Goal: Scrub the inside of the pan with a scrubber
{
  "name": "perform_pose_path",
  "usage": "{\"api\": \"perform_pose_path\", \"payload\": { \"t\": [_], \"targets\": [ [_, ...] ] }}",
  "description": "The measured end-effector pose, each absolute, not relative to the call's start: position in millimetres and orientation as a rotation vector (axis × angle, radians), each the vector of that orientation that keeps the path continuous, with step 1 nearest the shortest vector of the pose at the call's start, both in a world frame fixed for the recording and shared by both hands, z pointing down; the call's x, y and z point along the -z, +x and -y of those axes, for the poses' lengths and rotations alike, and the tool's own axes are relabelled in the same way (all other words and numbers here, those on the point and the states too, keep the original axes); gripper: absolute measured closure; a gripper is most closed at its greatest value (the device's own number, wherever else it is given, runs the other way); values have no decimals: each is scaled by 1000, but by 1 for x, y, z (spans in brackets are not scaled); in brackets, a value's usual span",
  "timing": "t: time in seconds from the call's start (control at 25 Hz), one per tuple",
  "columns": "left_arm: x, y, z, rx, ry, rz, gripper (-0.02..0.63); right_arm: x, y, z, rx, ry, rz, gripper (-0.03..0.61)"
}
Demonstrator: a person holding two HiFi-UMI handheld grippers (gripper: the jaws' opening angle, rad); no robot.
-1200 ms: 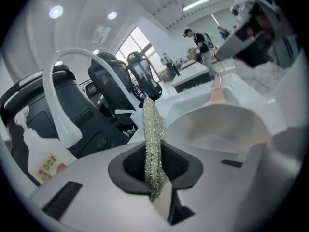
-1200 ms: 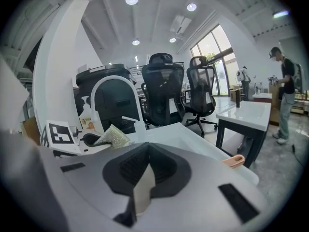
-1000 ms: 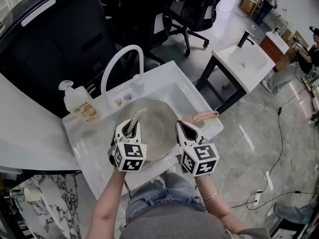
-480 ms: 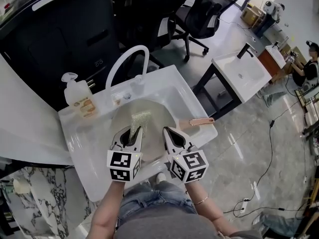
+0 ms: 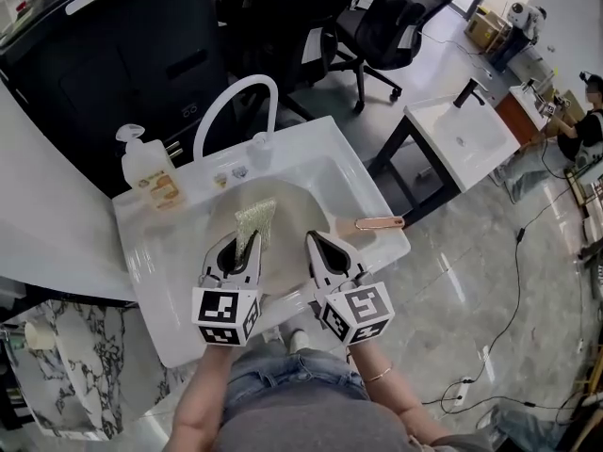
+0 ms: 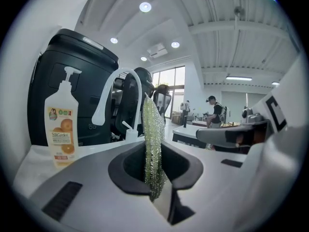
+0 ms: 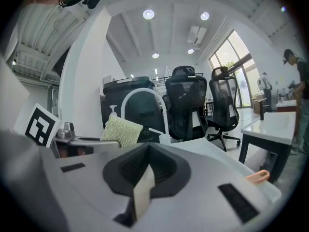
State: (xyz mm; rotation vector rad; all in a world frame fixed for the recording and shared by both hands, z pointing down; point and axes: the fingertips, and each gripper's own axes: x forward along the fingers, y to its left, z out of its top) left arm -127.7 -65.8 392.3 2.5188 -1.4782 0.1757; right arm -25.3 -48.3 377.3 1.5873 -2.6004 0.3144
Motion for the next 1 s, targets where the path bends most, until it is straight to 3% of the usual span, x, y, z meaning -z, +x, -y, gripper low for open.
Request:
{"api": "perform_pose_path", "payload": {
  "t": [1.0],
  "targets": [
    [-387, -98, 12, -158, 2503, 1597, 551, -370, 23, -2, -241, 1569, 2716, 569]
  ]
}}
